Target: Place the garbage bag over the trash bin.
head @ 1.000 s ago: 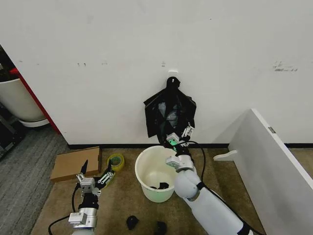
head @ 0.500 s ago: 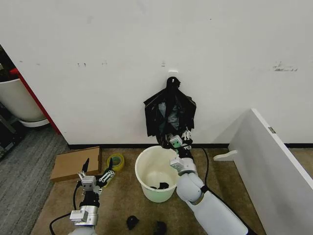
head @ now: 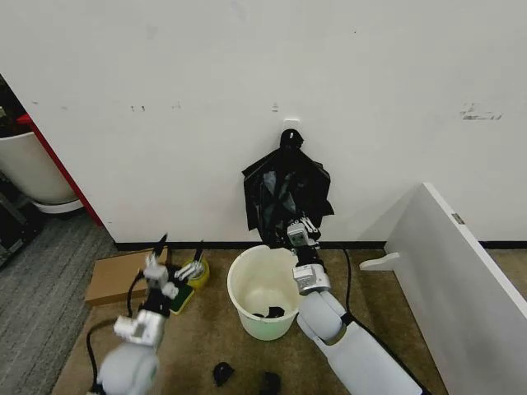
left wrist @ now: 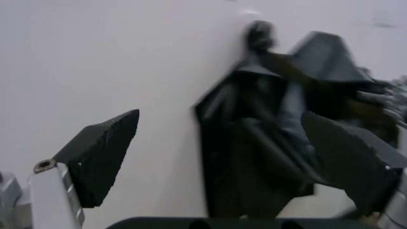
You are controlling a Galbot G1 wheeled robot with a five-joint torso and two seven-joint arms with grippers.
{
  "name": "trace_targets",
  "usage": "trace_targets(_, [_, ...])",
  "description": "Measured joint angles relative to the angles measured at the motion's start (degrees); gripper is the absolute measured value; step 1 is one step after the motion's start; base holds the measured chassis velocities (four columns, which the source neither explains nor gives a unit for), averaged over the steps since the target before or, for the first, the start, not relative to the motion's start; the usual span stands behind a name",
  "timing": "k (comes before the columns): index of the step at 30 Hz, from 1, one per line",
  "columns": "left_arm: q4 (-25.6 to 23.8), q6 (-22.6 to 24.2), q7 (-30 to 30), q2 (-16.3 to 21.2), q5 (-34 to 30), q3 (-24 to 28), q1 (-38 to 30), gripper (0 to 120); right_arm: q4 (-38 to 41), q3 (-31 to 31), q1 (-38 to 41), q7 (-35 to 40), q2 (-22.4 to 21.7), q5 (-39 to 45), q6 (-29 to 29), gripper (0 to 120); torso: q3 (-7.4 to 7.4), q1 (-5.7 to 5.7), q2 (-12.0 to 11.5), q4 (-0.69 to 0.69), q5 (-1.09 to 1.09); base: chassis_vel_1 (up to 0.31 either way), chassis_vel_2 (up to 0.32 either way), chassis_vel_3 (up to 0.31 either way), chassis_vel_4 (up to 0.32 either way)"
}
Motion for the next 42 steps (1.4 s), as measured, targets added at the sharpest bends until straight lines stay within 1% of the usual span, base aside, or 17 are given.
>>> trace_targets(2, [2.80, 0.48, 3.28, 2.17, -1.52, 2.99, -5.42, 100, 0.01, -0.16, 0.04, -0.33, 0.62, 0.58, 0.90, 0, 0.00, 0.00, 0.00, -0.02, 0.01, 0.000, 0.000, 0.000, 0.000])
trace_targets(3, [2.80, 0.48, 3.28, 2.17, -1.52, 2.99, -5.42, 100, 0.01, -0.16, 0.04, -0.33, 0.62, 0.58, 0.90, 0, 0.00, 0.00, 0.00, -0.02, 0.01, 0.000, 0.000, 0.000, 0.000])
trace_targets(4, [3.98, 0.77, 4.38, 2.79, -2.20, 4.39, -7.90, 100, -0.05, -0.24, 0.06, -0.48, 0.96, 0.66, 1.37, 0, 0.00, 0.00, 0.00, -0.01, 0.01, 0.000, 0.000, 0.000, 0.000])
trace_targets(6, [7.22, 1.82, 5.55, 3.51, -3.27, 8.81, -14.32, 100, -0.48, -0.30, 0.06, -0.99, 1.80, 0.71, 2.79, 0, 0.00, 0.00, 0.00, -0.02, 0.03, 0.000, 0.000, 0.000, 0.000])
trace_targets(9, [11.86, 3.02, 5.15, 2.64, -2.56, 14.36, -20.61, 100, -0.69, -0.15, -0.25, -1.32, 2.83, 0.68, 4.13, 0, 0.01, 0.01, 0.00, -0.03, 0.01, 0.000, 0.000, 0.000, 0.000])
trace_targets(10, [11.86, 3.02, 5.15, 2.64, -2.56, 14.36, -20.61, 100, -0.69, -0.15, -0.25, -1.32, 2.83, 0.68, 4.13, 0, 0.01, 0.01, 0.00, -0.03, 0.01, 0.000, 0.000, 0.000, 0.000])
trace_targets(14, [14.95, 4.33, 4.95, 1.15, -1.71, 18.71, -24.71, 100, -0.30, 0.09, -0.95, -1.80, 3.68, 0.30, 5.08, 0, 0.00, 0.00, 0.00, -0.01, 0.02, 0.000, 0.000, 0.000, 0.000])
trace_targets(18, [15.70, 5.08, 4.68, 0.45, 1.09, 19.53, -25.61, 97, 0.23, 0.16, -1.37, -2.13, 3.74, -0.13, 5.50, 0, 0.00, 0.00, 0.00, 0.00, 0.02, 0.000, 0.000, 0.000, 0.000])
trace_targets(21, [15.59, 5.77, 2.73, -0.07, 5.60, 19.41, -25.50, 86, 1.12, 0.25, -1.93, -2.38, 3.54, -0.40, 5.67, 0, 0.00, -0.01, 0.00, -0.01, 0.02, 0.000, 0.000, 0.000, 0.000])
trace_targets(25, [14.58, 6.22, 1.84, 0.29, 6.83, 19.07, -24.99, 70, 2.06, 0.31, -2.69, -2.67, 3.38, -0.67, 5.78, 0, -0.01, -0.01, 0.00, 0.00, 0.02, 0.000, 0.000, 0.000, 0.000])
trace_targets(27, [14.47, 6.24, 1.84, 0.40, 6.85, 19.01, -24.97, 66, 2.23, 0.31, -2.86, -2.74, 3.37, -0.73, 5.84, 0, -0.01, -0.01, 0.00, 0.00, 0.02, 0.000, 0.000, 0.000, 0.000])
trace_targets(31, [14.33, 6.25, 2.39, 0.77, 6.63, 18.92, -25.02, 52, 2.60, 0.33, -3.37, -2.90, 3.33, -0.92, 6.07, 0, -0.01, -0.01, 0.00, 0.00, 0.02, 0.000, 0.000, 0.000, 0.000])
trace_targets(32, [14.34, 6.26, 3.12, 0.94, 6.11, 18.95, -25.18, 45, 2.82, 0.34, -3.60, -3.00, 3.29, -0.94, 6.19, 0, -0.01, -0.01, 0.00, 0.00, 0.02, 0.000, 0.000, 0.000, 0.000])
trace_targets(33, [14.34, 6.26, 3.12, 0.94, 6.11, 18.95, -25.18, 45, 2.82, 0.34, -3.60, -3.00, 3.29, -0.94, 6.19, 0, -0.01, -0.01, 0.00, 0.00, 0.02, 0.000, 0.000, 0.000, 0.000])
trace_targets(34, [14.44, 6.25, 3.73, 1.06, 5.46, 19.06, -25.46, 42, 2.99, 0.35, -3.77, -3.07, 3.22, -0.94, 6.24, 0, -0.01, -0.01, 0.00, 0.00, 0.02, 0.000, 0.000, 0.000, 0.000])
trace_targets(39, [15.80, 6.15, 5.55, 0.95, 3.04, 19.33, -27.02, 18, 3.72, 0.51, -4.49, -3.48, 2.94, -1.07, 6.53, 0, -0.01, -0.01, 0.00, -0.01, 0.02, 0.000, 0.000, 0.000, 0.000])
trace_targets(42, [15.46, 6.11, 5.50, 0.93, 3.01, 18.77, -26.83, 12, 3.83, 0.56, -4.73, -3.58, 2.82, -1.15, 6.54, 0, -0.01, -0.01, 0.00, -0.02, 0.02, 0.000, 0.000, 0.000, 0.000])
